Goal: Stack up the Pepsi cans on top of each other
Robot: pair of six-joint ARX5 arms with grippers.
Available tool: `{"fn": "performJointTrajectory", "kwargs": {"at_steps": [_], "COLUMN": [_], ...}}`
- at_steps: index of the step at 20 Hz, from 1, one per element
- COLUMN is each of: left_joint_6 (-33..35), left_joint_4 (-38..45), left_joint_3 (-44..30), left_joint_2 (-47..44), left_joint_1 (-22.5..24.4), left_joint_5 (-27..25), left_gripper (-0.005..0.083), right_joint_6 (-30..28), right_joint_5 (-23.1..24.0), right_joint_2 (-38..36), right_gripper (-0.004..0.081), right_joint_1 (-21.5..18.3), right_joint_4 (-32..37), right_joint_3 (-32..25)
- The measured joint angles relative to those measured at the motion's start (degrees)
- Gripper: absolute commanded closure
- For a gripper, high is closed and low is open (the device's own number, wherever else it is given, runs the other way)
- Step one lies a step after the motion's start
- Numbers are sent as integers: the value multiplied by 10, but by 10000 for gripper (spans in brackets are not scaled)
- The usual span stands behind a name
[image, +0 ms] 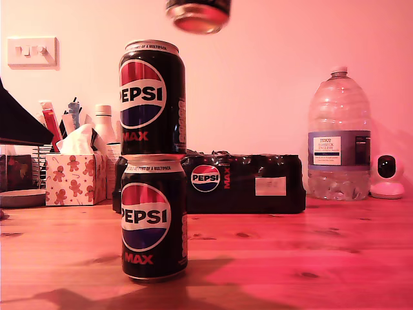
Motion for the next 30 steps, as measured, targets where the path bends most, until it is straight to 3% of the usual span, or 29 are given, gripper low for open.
{"fn": "performJointTrajectory", "kwargs": {"at_steps": [12,30], "left_joint_6": [0,0], "left_joint_4": [4,4], "left_joint_3": [0,0], "left_joint_2": [0,0], "left_joint_1": [0,0], "left_joint_5": [20,33], "left_gripper": [699,699], "right_joint_6": [0,0], "right_joint_5": [0,0], "right_joint_2": [76,77], "right_gripper": [382,382], "right_joint_1": [27,28], "right_joint_4": [32,40], "right_joint_3": [29,29]}}
